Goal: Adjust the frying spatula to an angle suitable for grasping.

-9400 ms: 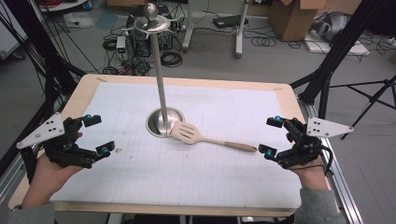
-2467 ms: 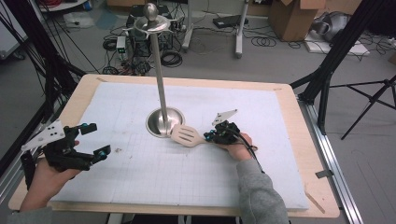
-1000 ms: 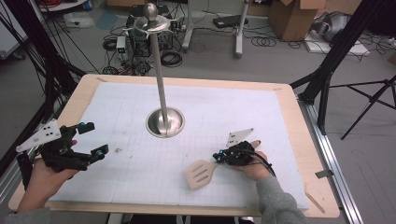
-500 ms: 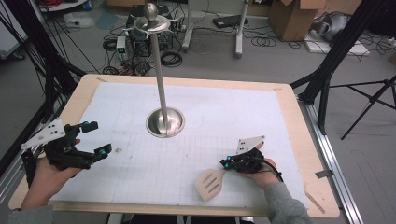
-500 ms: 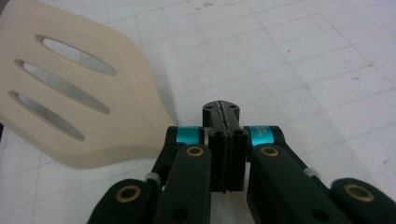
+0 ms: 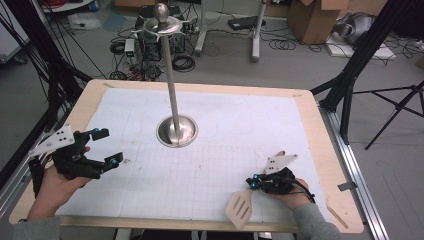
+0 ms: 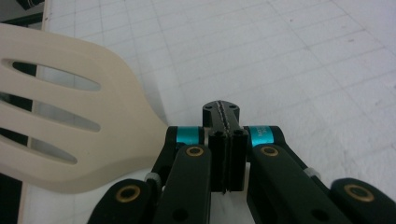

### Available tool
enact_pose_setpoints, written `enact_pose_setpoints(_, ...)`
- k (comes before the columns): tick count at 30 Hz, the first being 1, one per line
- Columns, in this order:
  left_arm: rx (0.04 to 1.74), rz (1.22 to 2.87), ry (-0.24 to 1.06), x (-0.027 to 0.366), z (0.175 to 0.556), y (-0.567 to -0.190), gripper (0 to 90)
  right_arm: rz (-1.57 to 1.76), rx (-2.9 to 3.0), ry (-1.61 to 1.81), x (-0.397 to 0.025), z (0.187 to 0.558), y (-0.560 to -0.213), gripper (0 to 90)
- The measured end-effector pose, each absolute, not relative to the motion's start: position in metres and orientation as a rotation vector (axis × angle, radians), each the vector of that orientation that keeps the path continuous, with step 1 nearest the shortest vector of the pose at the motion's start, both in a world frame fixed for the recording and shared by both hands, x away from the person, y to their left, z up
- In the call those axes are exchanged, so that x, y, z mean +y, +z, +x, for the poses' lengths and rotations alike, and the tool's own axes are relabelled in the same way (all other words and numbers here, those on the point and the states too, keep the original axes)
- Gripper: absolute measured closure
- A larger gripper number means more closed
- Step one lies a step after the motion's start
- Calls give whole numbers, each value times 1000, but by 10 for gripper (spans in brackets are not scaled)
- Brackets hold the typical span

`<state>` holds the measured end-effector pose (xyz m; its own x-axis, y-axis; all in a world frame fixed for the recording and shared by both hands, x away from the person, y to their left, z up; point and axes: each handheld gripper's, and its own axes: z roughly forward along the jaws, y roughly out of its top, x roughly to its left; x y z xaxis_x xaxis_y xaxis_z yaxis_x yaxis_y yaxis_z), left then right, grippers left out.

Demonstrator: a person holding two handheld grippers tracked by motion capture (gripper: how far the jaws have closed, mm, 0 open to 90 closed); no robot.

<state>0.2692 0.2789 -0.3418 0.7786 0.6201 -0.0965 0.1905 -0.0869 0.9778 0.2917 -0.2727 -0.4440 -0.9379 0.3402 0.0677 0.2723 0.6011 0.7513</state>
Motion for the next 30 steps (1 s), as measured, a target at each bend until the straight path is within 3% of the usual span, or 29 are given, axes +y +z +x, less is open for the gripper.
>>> enact_pose_setpoints(17,636,1661,392,272,275,-341,17,542,2691,1300,-302,277,-444,900)
enact_pose_setpoints(30,631,1659,395,270,277,-341,17,829,2469,1258,-367,292,-436,900)
